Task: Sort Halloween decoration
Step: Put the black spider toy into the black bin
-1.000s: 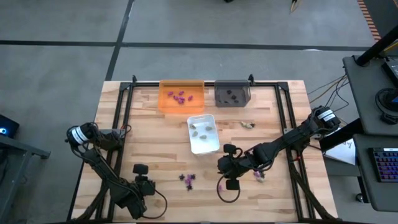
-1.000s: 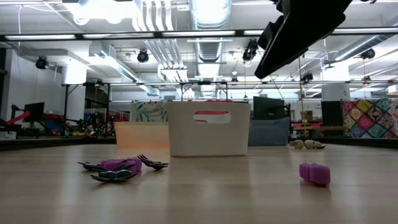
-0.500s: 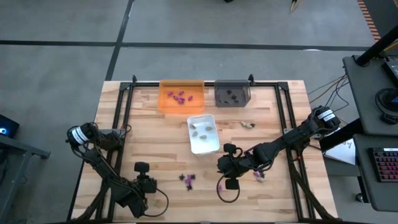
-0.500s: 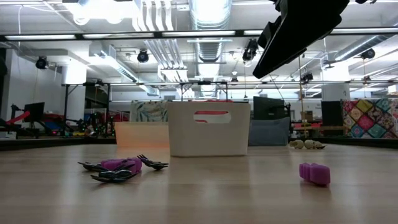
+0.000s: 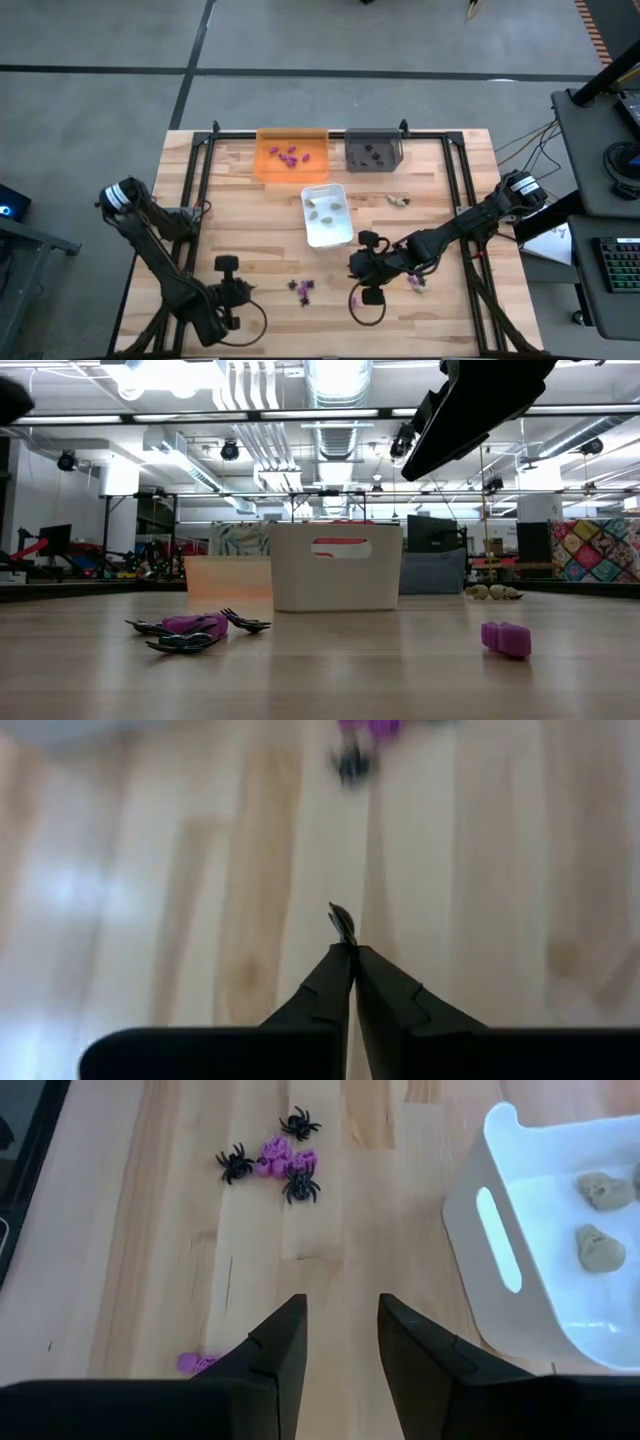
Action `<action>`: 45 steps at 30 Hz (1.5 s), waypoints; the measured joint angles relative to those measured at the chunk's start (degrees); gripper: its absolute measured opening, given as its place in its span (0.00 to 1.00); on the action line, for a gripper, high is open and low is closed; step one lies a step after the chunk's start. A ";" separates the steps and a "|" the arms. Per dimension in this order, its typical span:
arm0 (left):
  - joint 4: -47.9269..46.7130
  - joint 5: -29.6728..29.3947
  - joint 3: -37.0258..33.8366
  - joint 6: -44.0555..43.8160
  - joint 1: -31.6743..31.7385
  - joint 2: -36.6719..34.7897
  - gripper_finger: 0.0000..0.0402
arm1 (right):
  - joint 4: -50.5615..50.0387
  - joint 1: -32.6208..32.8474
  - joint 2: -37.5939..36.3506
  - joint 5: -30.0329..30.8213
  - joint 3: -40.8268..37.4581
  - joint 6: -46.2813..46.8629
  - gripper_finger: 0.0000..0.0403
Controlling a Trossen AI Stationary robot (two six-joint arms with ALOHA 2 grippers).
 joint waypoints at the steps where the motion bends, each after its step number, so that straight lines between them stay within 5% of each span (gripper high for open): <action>1: 0.46 -1.79 0.00 0.41 0.00 -1.14 0.00 | 0.14 0.03 0.00 0.00 0.00 -0.21 0.28; 10: 5.02 -13.79 0.07 7.81 2.51 -9.37 0.00 | -0.56 1.84 -2.65 0.01 -0.08 -3.89 0.28; 20: 17.11 -13.77 0.07 35.11 13.51 -13.86 0.00 | 2.01 5.38 -12.24 1.72 -4.34 -9.12 0.28; 33: 34.32 7.81 0.02 64.29 40.54 -15.95 0.00 | 9.00 5.73 -29.31 10.33 -18.85 -12.01 0.28; 45: 57.68 29.02 -0.01 73.14 67.49 -7.54 0.00 | 9.02 5.69 -37.89 15.25 -21.51 -13.20 0.28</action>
